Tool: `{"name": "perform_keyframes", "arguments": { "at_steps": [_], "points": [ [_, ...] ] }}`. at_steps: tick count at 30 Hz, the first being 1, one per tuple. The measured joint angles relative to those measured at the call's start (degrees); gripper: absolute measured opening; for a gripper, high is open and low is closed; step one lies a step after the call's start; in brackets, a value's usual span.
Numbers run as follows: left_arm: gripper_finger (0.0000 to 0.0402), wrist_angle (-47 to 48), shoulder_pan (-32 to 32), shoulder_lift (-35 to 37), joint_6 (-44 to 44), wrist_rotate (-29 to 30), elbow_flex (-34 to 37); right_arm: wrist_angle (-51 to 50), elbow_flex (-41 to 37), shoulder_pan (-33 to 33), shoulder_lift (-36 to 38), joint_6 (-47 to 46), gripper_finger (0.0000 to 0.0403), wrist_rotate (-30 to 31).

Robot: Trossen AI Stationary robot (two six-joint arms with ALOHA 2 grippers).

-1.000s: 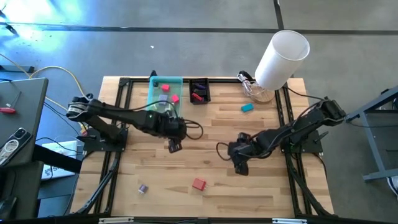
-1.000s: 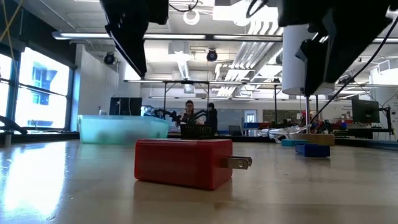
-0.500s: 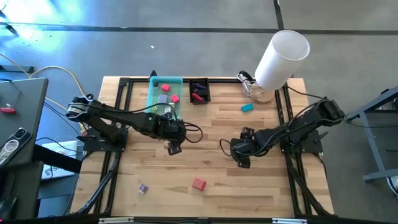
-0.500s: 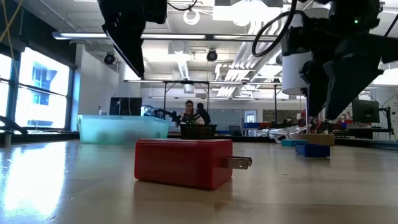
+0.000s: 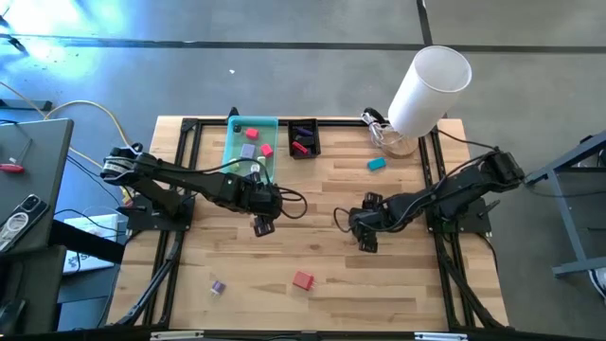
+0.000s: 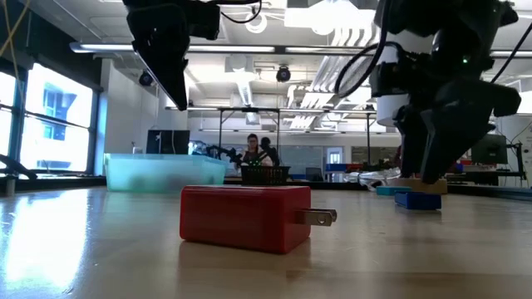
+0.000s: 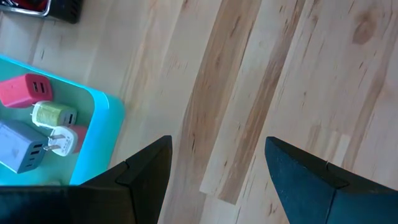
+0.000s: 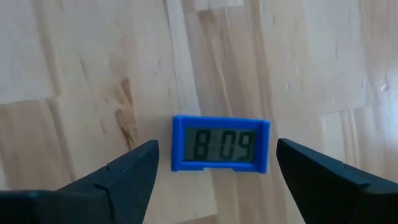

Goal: Pick & Place Office items
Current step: Put the blue timer into the black bin

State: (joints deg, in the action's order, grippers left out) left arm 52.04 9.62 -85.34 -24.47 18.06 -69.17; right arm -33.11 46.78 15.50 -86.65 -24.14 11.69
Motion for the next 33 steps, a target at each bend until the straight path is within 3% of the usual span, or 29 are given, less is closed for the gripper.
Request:
{"name": "perform_keyframes", "arguments": {
  "at_steps": [14, 33],
  "points": [
    [0.0249, 0.0, 0.0, 0.0, 0.0, -0.1, 0.0, 4.2, -2.0, -0.6, 0.0, 0.4, 0.0314, 0.1],
    [0.0249, -0.1, 0.0, 0.0, 0.0, -0.1, 0.0, 5.4, -1.6, -0.7, -7.6, 1.7, 0.0314, -0.4]
  ]
}}
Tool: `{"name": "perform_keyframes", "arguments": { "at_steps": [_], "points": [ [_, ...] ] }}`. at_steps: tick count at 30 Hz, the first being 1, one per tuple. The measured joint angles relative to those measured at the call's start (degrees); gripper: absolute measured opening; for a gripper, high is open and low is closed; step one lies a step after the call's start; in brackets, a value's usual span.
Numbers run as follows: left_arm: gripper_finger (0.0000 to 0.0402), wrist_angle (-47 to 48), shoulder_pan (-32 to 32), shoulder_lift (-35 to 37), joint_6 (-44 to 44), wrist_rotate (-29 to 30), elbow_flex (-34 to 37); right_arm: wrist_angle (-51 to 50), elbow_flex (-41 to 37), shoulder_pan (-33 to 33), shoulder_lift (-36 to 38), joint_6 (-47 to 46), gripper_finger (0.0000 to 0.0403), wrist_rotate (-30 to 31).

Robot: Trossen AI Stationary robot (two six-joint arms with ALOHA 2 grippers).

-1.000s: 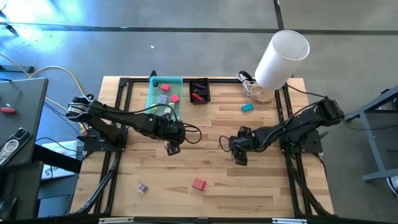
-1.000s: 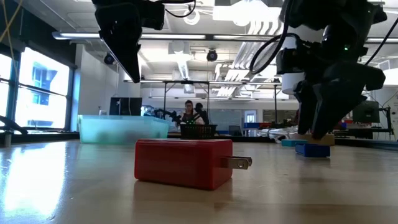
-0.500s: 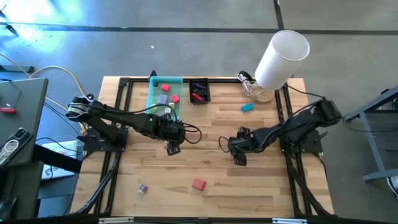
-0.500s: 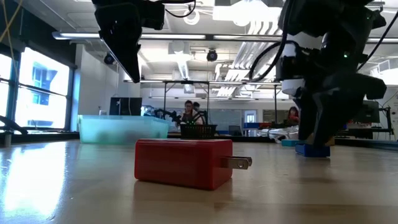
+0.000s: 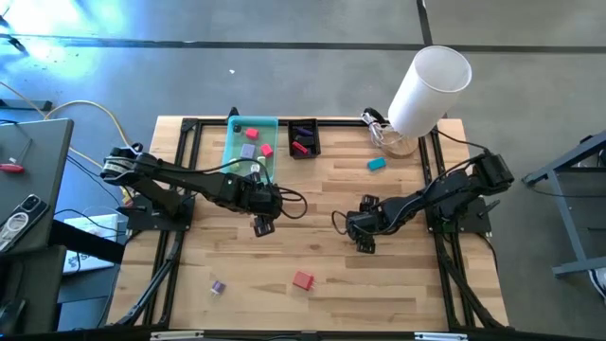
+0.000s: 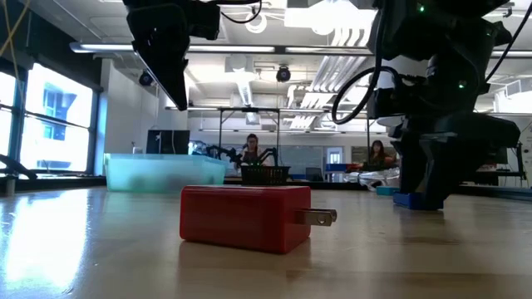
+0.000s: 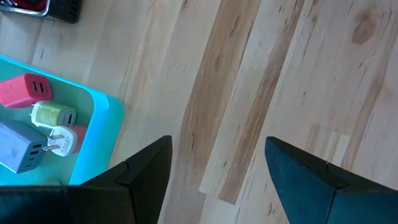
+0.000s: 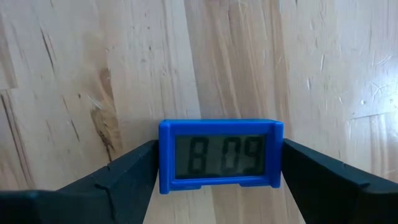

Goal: Pick & Place Office items
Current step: Put the blue timer into the black bin

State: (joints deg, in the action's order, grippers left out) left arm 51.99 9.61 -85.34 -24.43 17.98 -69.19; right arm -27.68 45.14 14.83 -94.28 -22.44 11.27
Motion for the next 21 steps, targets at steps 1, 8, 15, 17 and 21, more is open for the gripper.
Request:
{"name": "perform_keyframes", "arguments": {
  "at_steps": [1, 8, 15, 17, 21],
  "points": [
    [0.0249, 0.0, 0.0, 0.0, 0.0, 0.0, 0.0, 0.0, 0.0, 0.0, 0.0, 0.0, 0.0314, 0.0],
    [0.0249, 0.0, 0.0, 0.0, 0.0, 0.0, 0.0, 0.1, -0.1, 0.0, -0.1, 1.7, 0.0291, 0.2],
    [0.0249, 0.0, 0.0, 0.0, 0.3, 0.0, 0.0, 0.1, -0.1, 0.1, -0.2, 1.4, 0.0269, 0.4],
    [0.0249, 0.0, 0.0, 0.0, 0.6, 0.1, 0.0, 0.5, -0.2, 0.1, -0.2, 1.3, 0.0269, 0.4],
    [0.0249, 0.0, 0.0, 0.0, 0.6, 0.1, 0.0, 0.8, 0.6, 0.2, -0.4, 1.2, 0.0276, 0.7]
  ]
}}
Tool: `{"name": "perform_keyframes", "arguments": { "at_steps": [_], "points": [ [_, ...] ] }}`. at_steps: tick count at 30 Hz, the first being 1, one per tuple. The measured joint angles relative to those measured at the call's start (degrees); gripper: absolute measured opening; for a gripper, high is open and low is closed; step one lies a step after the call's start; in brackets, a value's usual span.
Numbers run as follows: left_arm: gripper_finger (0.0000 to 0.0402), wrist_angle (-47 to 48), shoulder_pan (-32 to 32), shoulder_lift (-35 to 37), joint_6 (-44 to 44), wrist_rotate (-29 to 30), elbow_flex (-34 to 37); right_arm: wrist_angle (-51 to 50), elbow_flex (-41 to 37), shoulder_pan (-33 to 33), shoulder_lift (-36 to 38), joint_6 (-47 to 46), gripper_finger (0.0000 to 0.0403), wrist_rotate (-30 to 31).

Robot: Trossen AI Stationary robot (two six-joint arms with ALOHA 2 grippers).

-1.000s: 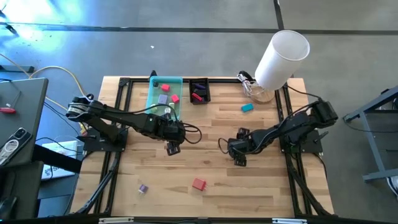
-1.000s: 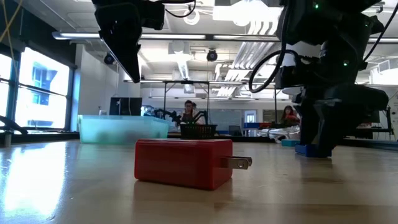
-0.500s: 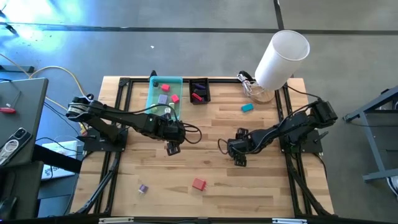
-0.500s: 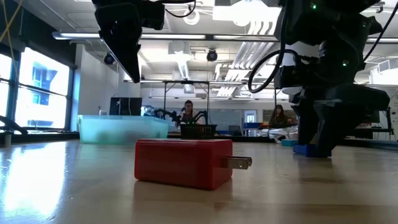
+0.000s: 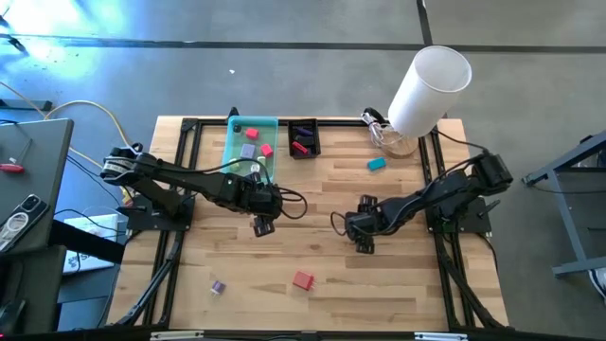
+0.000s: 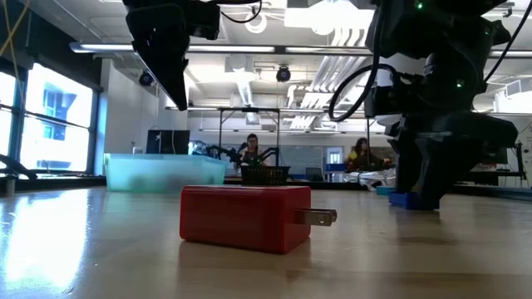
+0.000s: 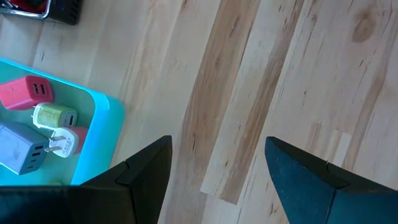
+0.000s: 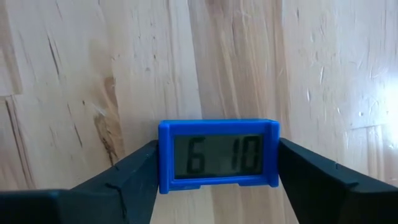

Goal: Pick & Place Office items
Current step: Put the blue timer into the black bin

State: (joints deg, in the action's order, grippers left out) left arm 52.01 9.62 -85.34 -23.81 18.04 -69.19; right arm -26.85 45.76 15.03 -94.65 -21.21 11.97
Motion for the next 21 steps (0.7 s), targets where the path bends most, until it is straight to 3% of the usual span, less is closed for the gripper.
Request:
{"name": "perform_keyframes", "arguments": {
  "at_steps": [10, 17, 21],
  "points": [
    [0.0249, 0.5, -0.2, 0.0, 0.0, 0.0, 0.0, 0.8, 3.0, -0.1, -0.3, 3.4, 0.027, 2.5],
    [0.0249, 9.1, 0.8, 2.1, -0.7, -2.1, 0.0, 1.1, 5.8, -1.9, -0.3, 9.0, 0.0269, 7.4],
    [0.0249, 11.1, 0.9, 3.0, 0.1, -10.4, 0.0, 0.6, 10.0, -4.9, -0.3, 13.6, 0.0272, 7.7]
  ]
}}
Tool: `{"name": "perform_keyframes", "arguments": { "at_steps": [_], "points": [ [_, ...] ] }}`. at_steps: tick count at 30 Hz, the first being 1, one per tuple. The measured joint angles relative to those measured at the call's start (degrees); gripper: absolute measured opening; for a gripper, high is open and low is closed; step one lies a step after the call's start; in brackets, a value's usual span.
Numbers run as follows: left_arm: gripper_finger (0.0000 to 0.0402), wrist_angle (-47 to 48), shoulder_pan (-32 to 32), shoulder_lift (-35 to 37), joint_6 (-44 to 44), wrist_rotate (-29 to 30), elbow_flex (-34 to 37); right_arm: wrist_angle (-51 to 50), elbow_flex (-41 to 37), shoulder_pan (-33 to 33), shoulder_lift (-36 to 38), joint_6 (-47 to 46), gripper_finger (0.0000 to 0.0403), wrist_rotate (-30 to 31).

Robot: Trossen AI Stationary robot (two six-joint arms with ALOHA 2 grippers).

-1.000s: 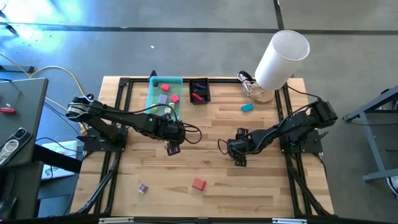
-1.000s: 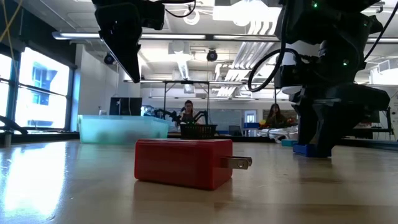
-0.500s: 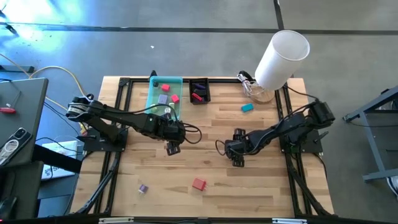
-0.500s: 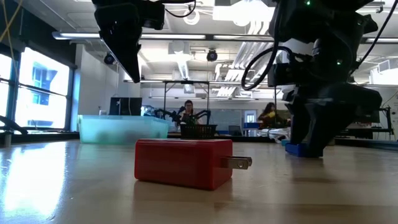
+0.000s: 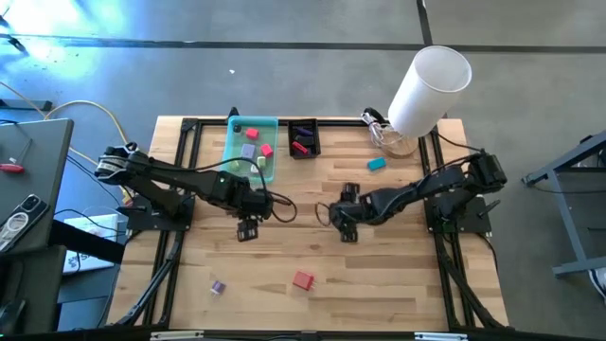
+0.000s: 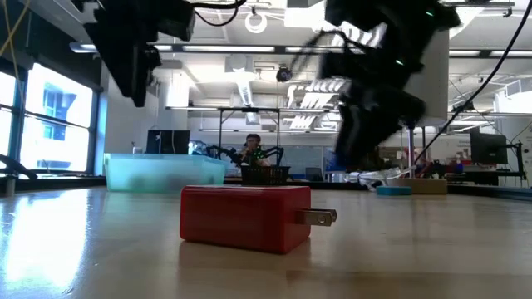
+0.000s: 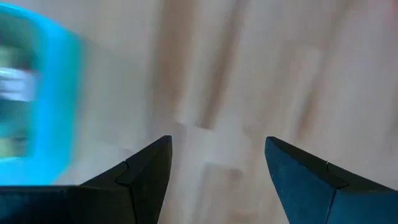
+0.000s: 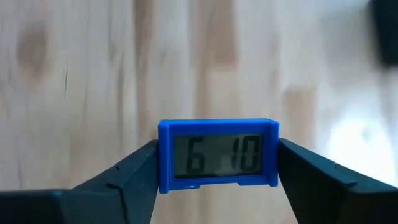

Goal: Pick & Place Office items
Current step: Put the blue timer into the black bin

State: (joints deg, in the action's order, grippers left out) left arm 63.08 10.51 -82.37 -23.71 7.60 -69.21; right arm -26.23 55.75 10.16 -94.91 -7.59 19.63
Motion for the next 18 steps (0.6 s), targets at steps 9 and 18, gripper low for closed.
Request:
{"name": "perform_keyframes", "arguments": {
  "at_steps": [9, 18],
  "points": [
    [0.0249, 4.8, -0.6, 0.0, 3.2, -8.7, 0.0, 0.0, 13.0, -7.9, 0.2, 14.3, 0.0271, -0.8],
    [0.0249, 10.2, -0.6, 0.0, 2.3, -8.1, 0.0, 1.9, 22.9, -17.6, 0.1, 24.0, 0.0272, -6.9]
  ]
}}
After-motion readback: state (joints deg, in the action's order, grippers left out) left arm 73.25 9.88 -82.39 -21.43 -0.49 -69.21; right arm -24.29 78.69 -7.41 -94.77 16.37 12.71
